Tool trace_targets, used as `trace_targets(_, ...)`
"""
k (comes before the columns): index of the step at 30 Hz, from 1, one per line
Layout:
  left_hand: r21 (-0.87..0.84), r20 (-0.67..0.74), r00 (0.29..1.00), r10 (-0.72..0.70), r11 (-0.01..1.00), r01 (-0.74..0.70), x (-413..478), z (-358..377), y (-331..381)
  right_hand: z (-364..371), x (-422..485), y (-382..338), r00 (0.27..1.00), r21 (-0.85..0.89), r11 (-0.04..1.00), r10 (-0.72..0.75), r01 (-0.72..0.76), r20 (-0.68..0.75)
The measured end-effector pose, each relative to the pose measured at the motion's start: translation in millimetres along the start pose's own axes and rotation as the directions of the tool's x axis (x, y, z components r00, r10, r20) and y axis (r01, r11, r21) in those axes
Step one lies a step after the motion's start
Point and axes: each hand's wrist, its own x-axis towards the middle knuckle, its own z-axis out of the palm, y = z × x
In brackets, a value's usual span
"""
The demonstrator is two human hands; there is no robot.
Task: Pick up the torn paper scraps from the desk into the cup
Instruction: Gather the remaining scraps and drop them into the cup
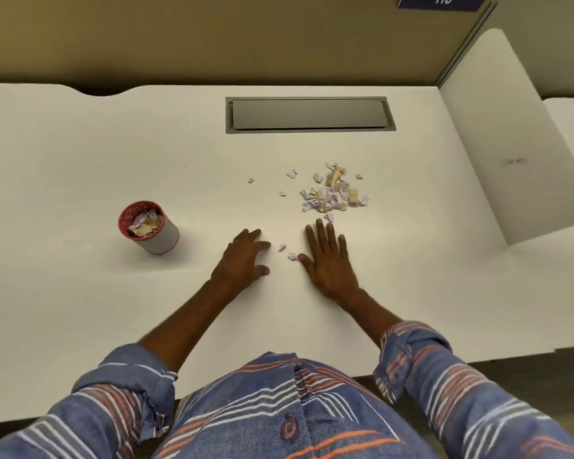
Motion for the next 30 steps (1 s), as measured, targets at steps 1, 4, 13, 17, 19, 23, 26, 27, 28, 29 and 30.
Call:
trace_targets(1, -0.01, -0.012, 1.0, -0.01, 1.0, 0.01, 0, 0, 0, -7, 14, 3, 1.0, 0.019, 1.0, 0.003, -0.003, -0.008)
trace_targets(4, -0.024, -0.028, 0.999, -0.031, 0.999, 0.03, 1, -2, 2, -25, 44, 13, 0.998, 0.015, 0.999, 0.046, -0.045, -0.041)
trace_targets(13, 0.076, -0.199, 0.98, -0.014, 0.997, 0.03, 42, -30, 8, -13, 39, 22, 0.988, 0.072, 0.986, -0.149, 0.152, -0.039)
trace_targets(17, 0.085, -0.209, 0.977, -0.04, 0.995, 0.059, 82, -45, 4, 5, -1, 20, 0.968, 0.067, 0.967, -0.239, 0.244, -0.075)
trace_targets(19, 0.134, -0.2, 0.979, -0.028, 0.989, 0.056, 101, -48, 2, 13, -20, 20, 0.966, 0.07, 0.965, -0.247, 0.252, -0.074)
trace_targets(23, 0.166, -0.168, 0.984, -0.065, 0.982, 0.093, 129, -45, 2, 19, -50, 21, 0.966, 0.077, 0.964, -0.252, 0.256, -0.067)
trace_targets(26, 0.117, -0.162, 0.985, -0.052, 0.991, 0.071, 137, -39, 10, 18, -63, 22, 0.961, 0.081, 0.958, -0.268, 0.274, -0.07)
trace_targets(27, 0.124, -0.171, 0.985, -0.029, 0.991, 0.051, 134, -34, 12, 17, -63, 24, 0.961, 0.097, 0.957, -0.266, 0.274, -0.08)
trace_targets(28, 0.152, -0.186, 0.982, 0.011, 0.988, 0.018, 129, -28, 13, 14, -61, 26, 0.962, 0.129, 0.955, -0.257, 0.268, -0.096)
trace_targets(29, 0.188, -0.198, 0.978, 0.064, 0.982, -0.026, 121, -21, 13, 10, -56, 29, 0.963, 0.168, 0.951, -0.245, 0.261, -0.113)
trace_targets(30, 0.212, -0.202, 0.972, 0.118, 0.974, -0.074, 111, -13, 12, 6, -49, 32, 0.964, 0.197, 0.946, -0.232, 0.255, -0.132)
